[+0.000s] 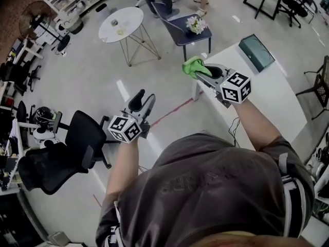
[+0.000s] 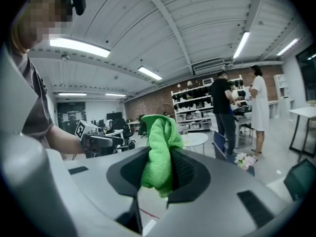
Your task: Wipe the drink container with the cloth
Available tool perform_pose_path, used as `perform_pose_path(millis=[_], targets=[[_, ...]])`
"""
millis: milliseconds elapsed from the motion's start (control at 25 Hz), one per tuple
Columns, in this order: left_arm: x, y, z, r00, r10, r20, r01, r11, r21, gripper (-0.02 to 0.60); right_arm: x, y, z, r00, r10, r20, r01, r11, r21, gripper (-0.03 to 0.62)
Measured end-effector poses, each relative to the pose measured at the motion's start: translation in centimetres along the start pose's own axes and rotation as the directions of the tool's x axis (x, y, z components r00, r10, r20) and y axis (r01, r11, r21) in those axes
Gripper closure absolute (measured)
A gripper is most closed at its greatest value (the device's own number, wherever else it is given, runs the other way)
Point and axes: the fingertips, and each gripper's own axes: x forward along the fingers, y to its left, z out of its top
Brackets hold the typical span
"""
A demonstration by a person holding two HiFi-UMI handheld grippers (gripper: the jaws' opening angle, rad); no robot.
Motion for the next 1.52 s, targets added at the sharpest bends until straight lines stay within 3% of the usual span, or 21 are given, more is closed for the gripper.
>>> perform_pose_path(millis=[120,320,480,600,760,920,1080,1400,1520], targets=[[7.1,-4.1,-2.2,0.984,-0.158,-0.079,0.16,0.987,0.018,0.382,-6.2,-3.9,-1.8,0.991,-0.136,-0.001,0.136,0.99,0.044,0.505],[18.0,-11.4,-6.1,0.922,-0.345,-0.176,0.362,0.929,0.074,0.37,-15.4,-10.1,-4.5,0.956,-0.292,-0.007,0.291,0.952,0.092,0.505],[24.9,-17.8,-12.2,0.833,-0.464,-0.303,0.514,0.851,0.109,0.332,-22.9,-13.9,-8.1,0.913,-0.406,-0.035,0.407,0.903,0.139,0.505],[29.1,-21.3,-17.2,0.764,-0.51,-0.396,0.595,0.794,0.125,0.29,-26.7,-16.5,-11.0,0.89,-0.452,-0.059,0.455,0.875,0.166,0.507],[33.0,-23.9,-22.6,0.701,-0.534,-0.472,0.663,0.732,0.157,0.256,-29.3,-18.9,-15.5,0.875,-0.473,-0.108,0.485,0.858,0.171,0.505],[35.3,-25.1,-25.7,0.663,-0.548,-0.511,0.708,0.681,0.189,0.247,-30.0,-20.5,-20.4,0.866,-0.467,-0.176,0.494,0.852,0.172,0.506],[36.2,-26.5,-27.3,0.623,-0.574,-0.531,0.753,0.624,0.209,0.247,-29.4,-20.7,-24.1,0.871,-0.419,-0.256,0.457,0.883,0.11,0.505],[36.4,-28.0,-28.5,0.59,-0.612,-0.527,0.79,0.57,0.224,0.259,-26.8,-18.9,-27.3,0.863,-0.323,-0.388,0.313,0.945,-0.092,0.507],[36.3,-28.1,-28.6,0.588,-0.619,-0.52,0.793,0.567,0.222,0.261,-25.2,-18.2,-28.1,0.86,-0.294,-0.417,0.255,0.955,-0.148,0.507]])
